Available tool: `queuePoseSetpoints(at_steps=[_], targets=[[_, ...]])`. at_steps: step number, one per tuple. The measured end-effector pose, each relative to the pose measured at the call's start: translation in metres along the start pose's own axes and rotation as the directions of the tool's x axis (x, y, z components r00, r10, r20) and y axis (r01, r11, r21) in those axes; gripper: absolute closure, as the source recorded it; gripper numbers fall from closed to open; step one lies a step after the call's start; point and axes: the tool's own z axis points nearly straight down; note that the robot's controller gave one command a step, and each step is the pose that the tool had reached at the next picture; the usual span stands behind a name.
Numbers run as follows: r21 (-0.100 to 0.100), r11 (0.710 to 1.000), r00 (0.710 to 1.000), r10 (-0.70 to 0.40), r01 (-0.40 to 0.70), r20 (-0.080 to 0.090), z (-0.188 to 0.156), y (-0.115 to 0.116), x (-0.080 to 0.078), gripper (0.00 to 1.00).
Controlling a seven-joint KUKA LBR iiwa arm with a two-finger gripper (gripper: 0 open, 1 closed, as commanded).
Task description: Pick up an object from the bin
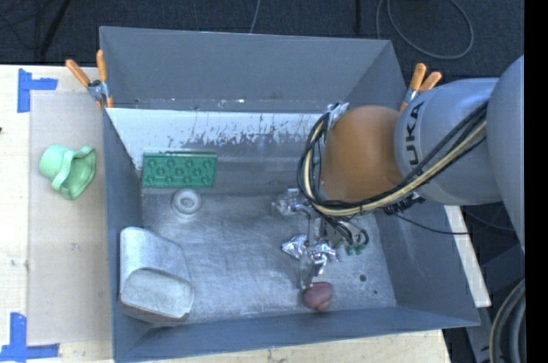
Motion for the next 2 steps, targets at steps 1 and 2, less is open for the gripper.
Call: queuePoseSetpoints(at_steps=[1,2], targets=[[0.002,1.000,1.000,0.010,-0.010,0.003,-0.0025,-0.0479,-0.0084,0.00],[0.001,1.000,1.000,0.012,-0.012,0.002,-0.0061,-0.0470,-0.0095,1.00]])
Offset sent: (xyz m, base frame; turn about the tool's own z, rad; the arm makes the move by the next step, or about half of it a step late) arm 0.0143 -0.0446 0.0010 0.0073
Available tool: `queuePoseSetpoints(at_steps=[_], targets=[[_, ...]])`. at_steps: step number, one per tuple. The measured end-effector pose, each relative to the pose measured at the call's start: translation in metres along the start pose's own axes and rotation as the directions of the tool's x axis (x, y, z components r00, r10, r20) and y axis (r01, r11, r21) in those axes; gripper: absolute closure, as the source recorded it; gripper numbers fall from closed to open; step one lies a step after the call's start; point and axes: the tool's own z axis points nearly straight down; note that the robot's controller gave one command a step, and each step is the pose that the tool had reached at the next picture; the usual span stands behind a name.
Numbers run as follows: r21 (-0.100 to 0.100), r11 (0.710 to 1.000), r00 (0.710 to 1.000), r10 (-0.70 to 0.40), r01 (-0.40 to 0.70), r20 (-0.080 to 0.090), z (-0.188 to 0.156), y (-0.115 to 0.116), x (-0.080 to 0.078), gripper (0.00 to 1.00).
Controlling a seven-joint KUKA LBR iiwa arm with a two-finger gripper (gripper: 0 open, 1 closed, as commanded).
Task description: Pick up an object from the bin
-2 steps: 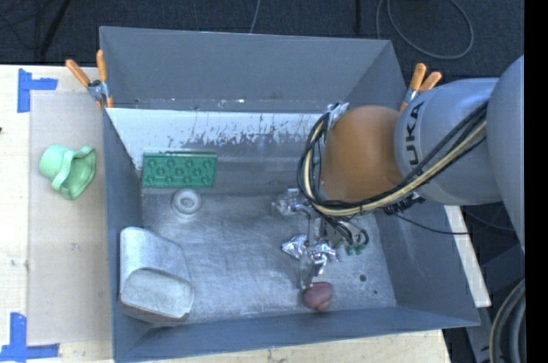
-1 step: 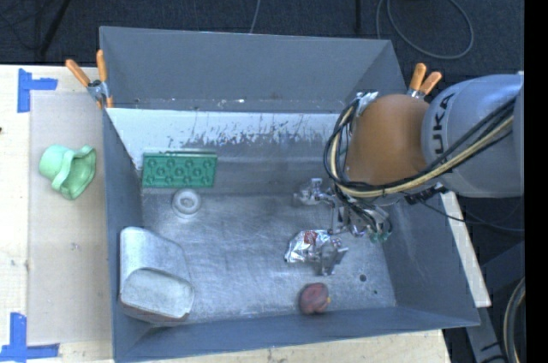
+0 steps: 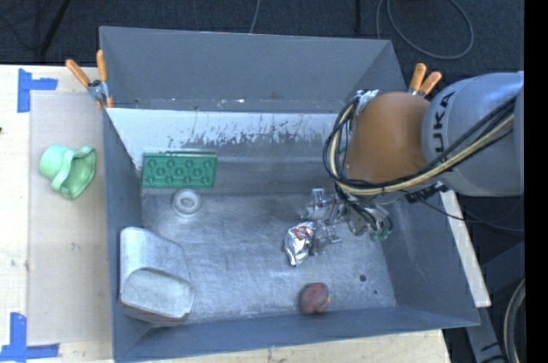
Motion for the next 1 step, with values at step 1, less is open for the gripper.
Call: queuePoseSetpoints(at_steps=[1], targets=[[0.002,0.997,0.997,-0.081,0.081,0.002,-0.1254,0.0026,0.0041,1.00]])
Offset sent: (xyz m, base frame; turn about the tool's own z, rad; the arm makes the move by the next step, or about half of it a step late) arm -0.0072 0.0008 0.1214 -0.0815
